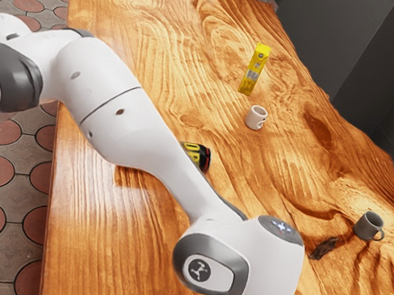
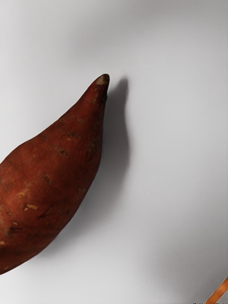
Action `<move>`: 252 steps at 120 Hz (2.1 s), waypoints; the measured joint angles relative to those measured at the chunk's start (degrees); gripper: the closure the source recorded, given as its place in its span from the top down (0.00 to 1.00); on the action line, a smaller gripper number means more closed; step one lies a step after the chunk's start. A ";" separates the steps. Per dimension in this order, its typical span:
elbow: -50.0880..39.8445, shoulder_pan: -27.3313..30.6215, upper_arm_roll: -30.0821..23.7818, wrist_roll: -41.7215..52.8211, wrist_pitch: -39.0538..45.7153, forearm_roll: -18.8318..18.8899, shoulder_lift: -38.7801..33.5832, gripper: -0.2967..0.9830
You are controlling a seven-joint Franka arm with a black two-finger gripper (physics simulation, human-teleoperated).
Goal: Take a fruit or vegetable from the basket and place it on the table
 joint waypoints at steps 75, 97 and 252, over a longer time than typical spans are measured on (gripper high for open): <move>0.00 0.92 0.08 3.23 0.45 -4.30 1.42 0.74; -0.40 0.93 0.37 5.40 0.19 -5.90 0.96 0.74; -1.16 1.05 1.81 2.91 1.66 -5.91 -2.96 0.56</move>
